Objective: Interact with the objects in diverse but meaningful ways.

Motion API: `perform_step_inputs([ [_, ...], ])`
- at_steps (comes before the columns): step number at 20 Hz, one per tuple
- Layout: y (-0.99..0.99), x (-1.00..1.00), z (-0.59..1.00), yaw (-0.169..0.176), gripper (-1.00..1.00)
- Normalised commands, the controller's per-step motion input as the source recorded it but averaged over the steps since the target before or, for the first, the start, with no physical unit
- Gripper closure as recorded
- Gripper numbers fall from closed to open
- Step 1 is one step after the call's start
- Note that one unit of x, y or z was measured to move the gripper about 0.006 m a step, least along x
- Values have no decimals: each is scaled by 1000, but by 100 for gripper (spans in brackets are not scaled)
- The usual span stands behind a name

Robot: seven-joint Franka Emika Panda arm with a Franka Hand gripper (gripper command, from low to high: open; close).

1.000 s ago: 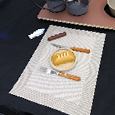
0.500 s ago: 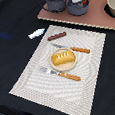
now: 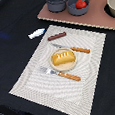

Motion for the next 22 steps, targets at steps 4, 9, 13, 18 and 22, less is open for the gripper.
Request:
perform_step_inputs([
  [4,-948,161,492,0,-100],
  [9,-990,97,459,0,-100],
  [13,-1000,1,379,0,-100],
  [18,-997,-10,226,0,-100],
  [22,-970,-116,31,0,-100],
])
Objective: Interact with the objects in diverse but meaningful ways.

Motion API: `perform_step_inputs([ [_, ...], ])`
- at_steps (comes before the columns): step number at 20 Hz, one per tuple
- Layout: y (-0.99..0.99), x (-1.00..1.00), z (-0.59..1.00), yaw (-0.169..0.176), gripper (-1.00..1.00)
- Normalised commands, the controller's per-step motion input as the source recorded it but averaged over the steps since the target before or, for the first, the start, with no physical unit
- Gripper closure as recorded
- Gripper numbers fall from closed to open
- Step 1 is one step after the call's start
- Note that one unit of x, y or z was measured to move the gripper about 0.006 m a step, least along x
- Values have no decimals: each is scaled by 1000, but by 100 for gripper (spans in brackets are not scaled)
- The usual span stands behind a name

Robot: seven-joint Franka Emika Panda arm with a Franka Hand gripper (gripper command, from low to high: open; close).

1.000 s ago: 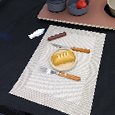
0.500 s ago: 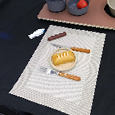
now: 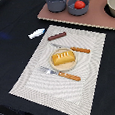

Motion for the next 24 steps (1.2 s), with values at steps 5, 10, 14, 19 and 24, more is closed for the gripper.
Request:
perform_step_inputs([
  [5,-808,-170,-103,13,-100],
  [10,-308,-388,-439,59,-100],
  [14,111,-583,-418,84,-100],
  [19,186,-549,-386,112,-100],
  [24,77,-594,-378,133,-100],
])
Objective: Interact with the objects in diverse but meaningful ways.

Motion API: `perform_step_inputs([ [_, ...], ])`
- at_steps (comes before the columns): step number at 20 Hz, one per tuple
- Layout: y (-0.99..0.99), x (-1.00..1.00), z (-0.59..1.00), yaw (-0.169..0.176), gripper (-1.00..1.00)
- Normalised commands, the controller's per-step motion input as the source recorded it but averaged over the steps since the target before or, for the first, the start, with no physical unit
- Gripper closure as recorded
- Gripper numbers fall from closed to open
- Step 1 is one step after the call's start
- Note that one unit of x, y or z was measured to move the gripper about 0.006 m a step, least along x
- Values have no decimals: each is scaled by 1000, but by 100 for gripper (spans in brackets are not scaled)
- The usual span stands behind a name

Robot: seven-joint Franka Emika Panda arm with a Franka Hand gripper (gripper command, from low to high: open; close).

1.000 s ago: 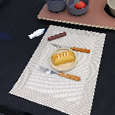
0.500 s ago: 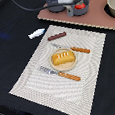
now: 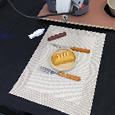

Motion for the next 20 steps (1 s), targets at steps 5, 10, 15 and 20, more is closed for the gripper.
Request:
perform_step_inputs([
  [5,-33,-247,-335,152,-100],
  [10,-20,-190,-348,138,-100],
  [15,-34,-125,-365,93,-100],
  [20,-195,-45,-417,46,-100],
])
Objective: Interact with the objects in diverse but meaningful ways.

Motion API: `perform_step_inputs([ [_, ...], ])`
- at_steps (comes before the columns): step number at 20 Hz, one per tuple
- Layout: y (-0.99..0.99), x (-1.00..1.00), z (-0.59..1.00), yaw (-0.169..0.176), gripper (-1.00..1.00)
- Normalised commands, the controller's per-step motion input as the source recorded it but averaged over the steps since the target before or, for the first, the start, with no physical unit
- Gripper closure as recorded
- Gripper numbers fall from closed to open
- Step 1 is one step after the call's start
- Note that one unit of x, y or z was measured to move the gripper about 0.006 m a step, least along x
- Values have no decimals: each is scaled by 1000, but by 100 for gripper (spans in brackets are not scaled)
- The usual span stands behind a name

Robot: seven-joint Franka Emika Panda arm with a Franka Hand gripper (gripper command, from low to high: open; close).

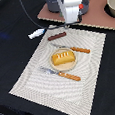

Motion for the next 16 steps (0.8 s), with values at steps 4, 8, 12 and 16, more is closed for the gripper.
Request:
perform_step_inputs([
  [4,-74,-218,-456,31,-100],
  [8,-36,-367,-466,40,-100],
  [12,0,-479,-502,62,-100],
  [16,0,-521,-524,71,-100],
])
